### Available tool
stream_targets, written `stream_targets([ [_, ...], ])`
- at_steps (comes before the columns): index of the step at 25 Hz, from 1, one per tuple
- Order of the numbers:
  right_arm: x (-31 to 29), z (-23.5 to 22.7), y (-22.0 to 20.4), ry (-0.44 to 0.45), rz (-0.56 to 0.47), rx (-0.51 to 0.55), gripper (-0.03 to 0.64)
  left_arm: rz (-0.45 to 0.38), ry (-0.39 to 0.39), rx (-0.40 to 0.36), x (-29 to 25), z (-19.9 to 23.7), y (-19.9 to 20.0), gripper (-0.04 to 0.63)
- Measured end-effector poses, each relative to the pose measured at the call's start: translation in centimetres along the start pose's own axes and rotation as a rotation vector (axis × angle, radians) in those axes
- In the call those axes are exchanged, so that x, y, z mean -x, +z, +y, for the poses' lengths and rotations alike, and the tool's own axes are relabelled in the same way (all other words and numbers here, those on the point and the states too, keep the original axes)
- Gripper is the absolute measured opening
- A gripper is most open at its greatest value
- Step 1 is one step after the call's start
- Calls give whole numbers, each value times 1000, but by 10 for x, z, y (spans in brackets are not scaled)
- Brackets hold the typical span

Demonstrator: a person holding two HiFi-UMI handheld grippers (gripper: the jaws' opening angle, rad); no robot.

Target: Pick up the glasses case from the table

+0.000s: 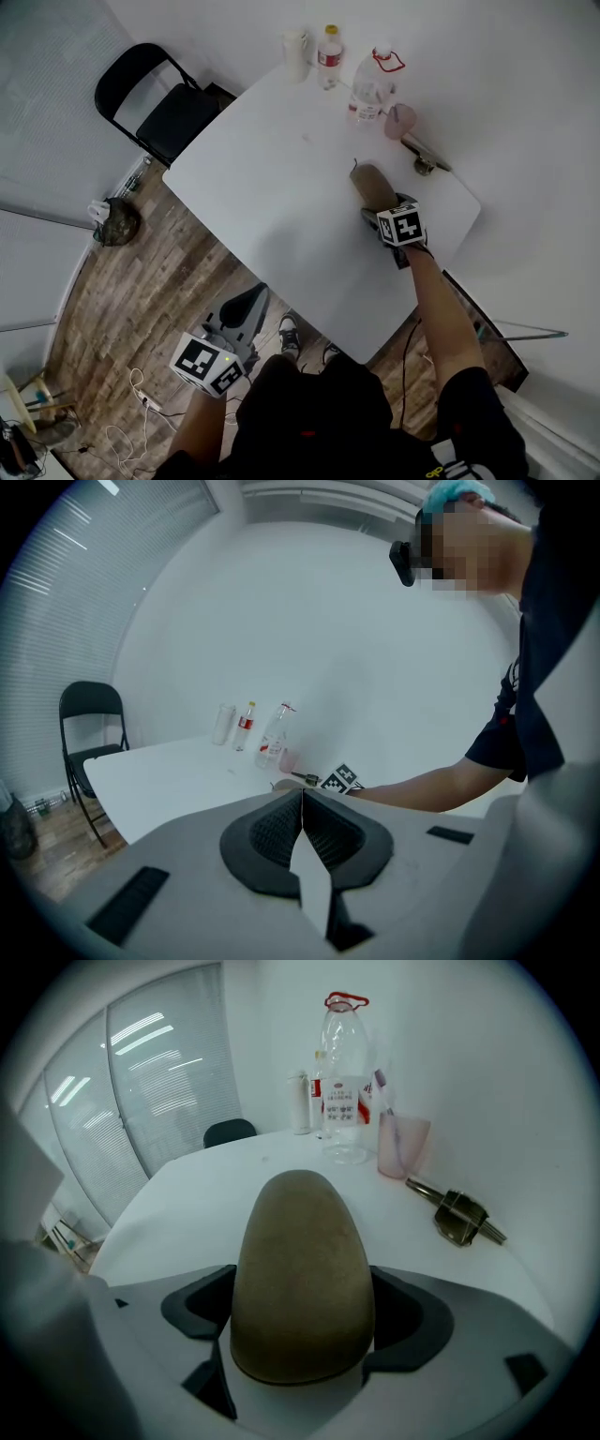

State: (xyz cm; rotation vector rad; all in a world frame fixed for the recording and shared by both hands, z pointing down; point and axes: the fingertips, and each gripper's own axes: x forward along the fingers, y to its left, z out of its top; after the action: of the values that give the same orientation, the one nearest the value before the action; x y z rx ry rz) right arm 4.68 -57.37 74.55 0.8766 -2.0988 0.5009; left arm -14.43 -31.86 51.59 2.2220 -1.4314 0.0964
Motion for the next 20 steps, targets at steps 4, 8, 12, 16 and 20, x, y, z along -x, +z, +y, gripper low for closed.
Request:
stream_targets([
  [4,-4,0,-2,18,14,-11,408,7,3,7,-3,2,-2,21],
  [8,-3,0,0,0,-2,-19,403,19,-6,13,-6,-1,-8,21],
  [12,9,-1,7,-4,-74,-76,388,17,-15,9,-7,-5,-7,21],
  [16,41,7,28,8,-198,-126,384,4,-19,5,-2,-2,-3,21],
  [20,91,21,61,41,-358,-164,385,-12,-32,-1,1,-3,7,21],
])
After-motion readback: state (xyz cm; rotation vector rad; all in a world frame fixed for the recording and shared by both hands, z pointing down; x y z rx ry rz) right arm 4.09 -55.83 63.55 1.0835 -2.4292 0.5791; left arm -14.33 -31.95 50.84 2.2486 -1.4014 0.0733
